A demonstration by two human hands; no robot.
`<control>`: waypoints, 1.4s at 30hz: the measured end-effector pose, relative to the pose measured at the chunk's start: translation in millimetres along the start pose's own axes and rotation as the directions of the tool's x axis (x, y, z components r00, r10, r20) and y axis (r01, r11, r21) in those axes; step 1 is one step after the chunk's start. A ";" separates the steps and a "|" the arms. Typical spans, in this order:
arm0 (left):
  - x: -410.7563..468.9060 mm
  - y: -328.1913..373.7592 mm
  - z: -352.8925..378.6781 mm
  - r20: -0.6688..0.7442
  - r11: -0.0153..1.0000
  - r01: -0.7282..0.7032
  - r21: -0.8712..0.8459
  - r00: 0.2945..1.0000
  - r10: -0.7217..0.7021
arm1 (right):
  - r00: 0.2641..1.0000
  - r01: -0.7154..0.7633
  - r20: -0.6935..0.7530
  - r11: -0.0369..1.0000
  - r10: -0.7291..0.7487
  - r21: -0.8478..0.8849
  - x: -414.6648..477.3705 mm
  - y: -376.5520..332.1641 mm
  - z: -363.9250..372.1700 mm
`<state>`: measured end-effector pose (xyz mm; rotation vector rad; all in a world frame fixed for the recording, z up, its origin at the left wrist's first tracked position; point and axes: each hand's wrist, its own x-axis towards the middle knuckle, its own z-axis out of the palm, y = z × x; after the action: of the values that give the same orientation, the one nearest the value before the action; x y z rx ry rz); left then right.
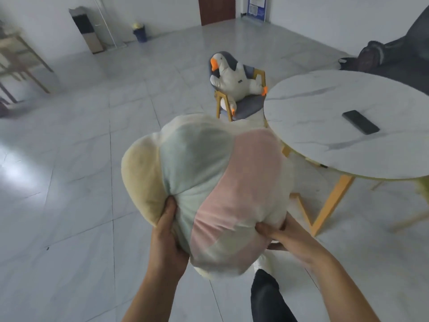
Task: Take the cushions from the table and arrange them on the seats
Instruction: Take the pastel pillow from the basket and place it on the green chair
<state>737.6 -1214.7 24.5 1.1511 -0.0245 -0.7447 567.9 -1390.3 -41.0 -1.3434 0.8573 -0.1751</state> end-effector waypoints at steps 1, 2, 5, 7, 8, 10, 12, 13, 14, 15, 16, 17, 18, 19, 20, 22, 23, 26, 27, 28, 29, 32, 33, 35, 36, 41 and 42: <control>25.9 1.2 11.5 -0.026 0.998 -0.042 0.050 0.999 0.044 | 1.000 0.007 0.004 1.000 -0.007 0.016 30.9 -7.4 -10.3; 51.7 1.6 19.6 -0.045 0.987 -0.096 0.125 0.994 0.103 | 1.000 0.012 -0.018 1.000 -0.012 0.012 61.2 -14.3 -21.8; 110.8 7.2 35.3 0.048 0.896 -0.229 0.380 0.972 0.229 | 0.998 0.035 -0.045 0.995 -0.039 -0.099 134.2 -34.3 -49.9; 141.5 13.1 41.6 0.090 0.871 -0.242 0.428 0.970 0.225 | 0.999 0.030 -0.017 0.984 -0.034 -0.176 178.1 -45.4 -66.3; 156.6 13.6 42.6 0.081 0.875 -0.226 0.428 0.974 0.211 | 1.000 0.027 -0.004 0.978 -0.029 -0.206 199.3 -49.4 -73.2; 182.3 8.4 39.2 0.020 0.920 -0.161 0.356 0.986 0.165 | 1.000 0.026 0.024 0.965 -0.020 -0.262 240.5 -53.3 -81.6; 207.0 -6.3 27.9 -0.128 0.954 -0.066 0.292 0.986 0.107 | 1.000 0.016 0.001 0.944 -0.017 -0.330 278.4 -46.7 -85.1; 219.4 -15.8 22.7 -0.188 0.951 -0.030 0.308 0.978 0.092 | 1.000 0.010 -0.019 0.933 -0.018 -0.360 295.4 -42.7 -84.9; 232.1 -27.7 16.7 -0.218 0.942 0.000 0.336 0.973 0.078 | 0.999 -0.001 -0.044 0.923 -0.017 -0.384 311.7 -37.7 -84.0; 244.7 -41.6 12.2 -0.242 0.933 0.040 0.357 0.969 0.052 | 0.997 -0.011 -0.072 0.913 -0.020 -0.408 327.3 -32.8 -82.6; 257.8 -57.7 6.6 -0.277 0.927 0.092 0.363 0.961 0.013 | 0.994 -0.012 -0.100 0.902 -0.035 -0.432 344.1 -27.7 -80.6; 270.2 -74.8 1.0 -0.320 0.925 0.149 0.350 0.947 -0.032 | 0.991 -0.014 -0.123 0.886 -0.049 -0.463 362.0 -22.1 -78.4; 282.6 -93.1 -5.9 -0.370 0.921 0.206 0.330 0.926 -0.074 | 0.988 -0.018 -0.142 0.870 -0.060 -0.493 380.6 -16.6 -74.5; 294.7 -111.8 -14.8 -0.418 0.915 0.263 0.307 0.900 -0.119 | 0.985 -0.016 -0.155 0.854 -0.076 -0.520 399.4 -11.2 -69.0; 305.9 -130.2 -23.9 -0.459 0.904 0.321 0.282 0.873 -0.167 | 0.983 -0.014 -0.161 0.837 -0.088 -0.547 419.6 -2.8 -62.7; 325.3 -169.0 -42.7 -0.524 0.880 0.417 0.229 0.814 -0.249 | 0.982 0.019 -0.142 0.806 -0.127 -0.592 459.7 14.2 -45.7; 333.1 -188.5 -51.5 -0.546 0.870 0.454 0.195 0.787 -0.288 | 0.981 0.049 -0.120 0.791 -0.153 -0.610 478.3 24.2 -34.8; 356.8 -238.2 -70.8 -0.612 0.825 0.547 0.144 0.704 -0.360 | 0.978 0.185 0.047 0.736 -0.205 -0.651 531.8 62.4 5.1; 364.7 -248.5 -76.5 -0.641 0.801 0.575 0.166 0.680 -0.356 | 0.973 0.228 0.137 0.708 -0.184 -0.668 546.5 76.8 18.1; 372.5 -255.8 -82.9 -0.663 0.768 0.601 0.219 0.670 -0.335 | 0.967 0.247 0.216 0.673 -0.132 -0.697 557.0 91.3 30.0; 380.3 -259.3 -88.1 -0.668 0.731 0.611 0.303 0.684 -0.294 | 0.961 0.230 0.275 0.650 -0.034 -0.724 563.1 104.5 40.5; 402.3 -251.2 -93.6 -0.600 0.626 0.529 0.573 0.791 -0.119 | 0.893 0.249 0.422 0.611 0.156 -0.751 570.2 140.5 65.7; 411.6 -245.0 -93.0 -0.569 0.598 0.487 0.637 0.820 -0.061 | 0.889 0.274 0.434 0.590 0.146 -0.760 570.2 146.3 73.9; 434.2 -230.1 -93.8 -0.531 0.550 0.423 0.721 0.846 0.046 | 0.912 0.258 0.398 0.613 0.102 -0.747 573.5 151.3 87.0; 447.0 -223.2 -97.1 -0.524 0.537 0.404 0.740 0.848 0.084 | 0.930 0.220 0.359 0.664 0.078 -0.715 576.5 151.8 89.8; 515.8 -193.4 -124.6 -0.565 0.586 0.442 0.679 0.824 0.033 | 0.997 0.021 0.067 0.778 0.027 -0.629 575.4 159.0 75.4; 525.2 -187.7 -124.6 -0.548 0.572 0.464 0.677 0.836 -0.030 | 0.999 -0.040 -0.042 0.790 0.018 -0.612 572.3 159.5 76.6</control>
<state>1088.5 -1436.3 -368.4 2.2471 0.2750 -0.6864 956.0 -1616.1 -437.5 -1.9406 1.0102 0.1253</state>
